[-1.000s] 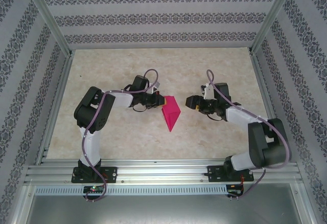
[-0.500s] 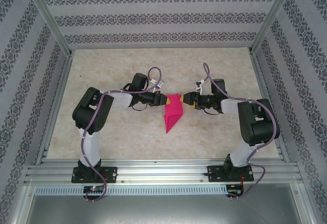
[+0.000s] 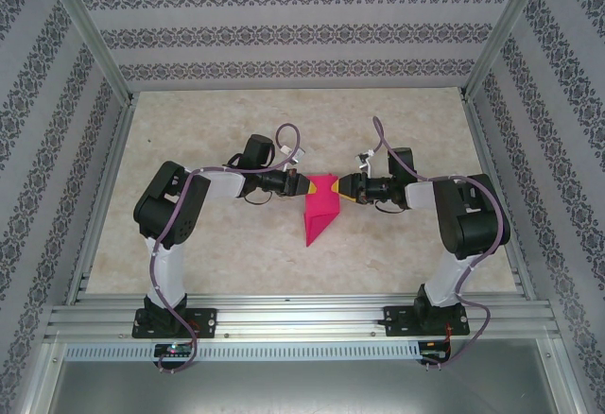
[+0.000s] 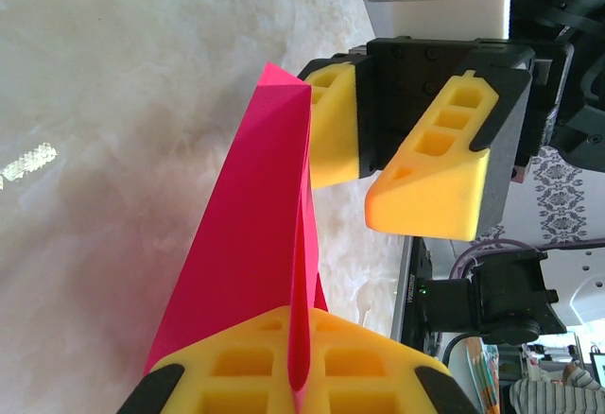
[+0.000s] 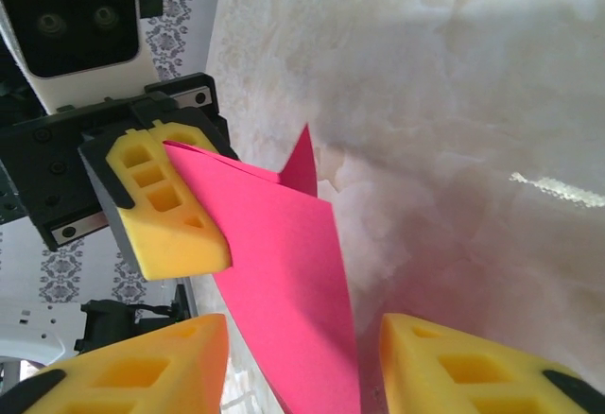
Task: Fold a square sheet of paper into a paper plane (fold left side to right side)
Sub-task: Fold the wing for the fifth time at the center of the table.
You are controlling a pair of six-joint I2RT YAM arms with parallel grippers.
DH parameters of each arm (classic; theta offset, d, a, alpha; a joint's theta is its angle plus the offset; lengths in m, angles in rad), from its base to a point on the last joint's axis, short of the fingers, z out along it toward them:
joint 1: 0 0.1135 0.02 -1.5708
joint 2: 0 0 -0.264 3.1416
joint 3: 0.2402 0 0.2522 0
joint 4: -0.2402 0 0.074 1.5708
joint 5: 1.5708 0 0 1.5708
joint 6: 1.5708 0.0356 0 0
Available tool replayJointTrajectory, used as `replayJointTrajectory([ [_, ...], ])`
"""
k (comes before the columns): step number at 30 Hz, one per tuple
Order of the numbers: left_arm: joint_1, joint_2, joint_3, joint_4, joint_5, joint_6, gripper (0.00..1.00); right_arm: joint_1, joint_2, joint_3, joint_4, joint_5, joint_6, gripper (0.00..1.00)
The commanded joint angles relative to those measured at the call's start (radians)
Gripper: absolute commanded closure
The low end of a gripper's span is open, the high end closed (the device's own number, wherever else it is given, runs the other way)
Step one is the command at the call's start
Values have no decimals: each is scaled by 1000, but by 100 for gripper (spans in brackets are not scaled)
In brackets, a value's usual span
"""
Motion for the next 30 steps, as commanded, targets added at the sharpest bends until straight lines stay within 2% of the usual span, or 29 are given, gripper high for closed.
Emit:
replayJointTrajectory([
  [1,3,-29,15,27,25,39,100,-11,-3,0,34,-38,-19,60],
  [10,2,-14,35,-1,9,42,99,-11,-4,8,-20,-22,-48,82],
  [13,3,-13,41,-22,-6,48,89,-11,-6,10,-39,-11,-56,90],
  [17,13,-54,51,-112,-94,91,60,-9,-11,8,-67,10,-61,97],
  [20,38,-109,53,-182,-177,111,46,-8,-16,11,-107,32,-67,99],
  [24,63,-215,55,-317,-332,170,39,-4,-22,28,-182,81,-55,100],
  [27,60,-303,59,-422,-428,205,37,-3,-14,61,-280,137,-53,100],
  [30,27,-403,54,-515,-508,240,38,-3,-9,71,-305,154,-24,100],
])
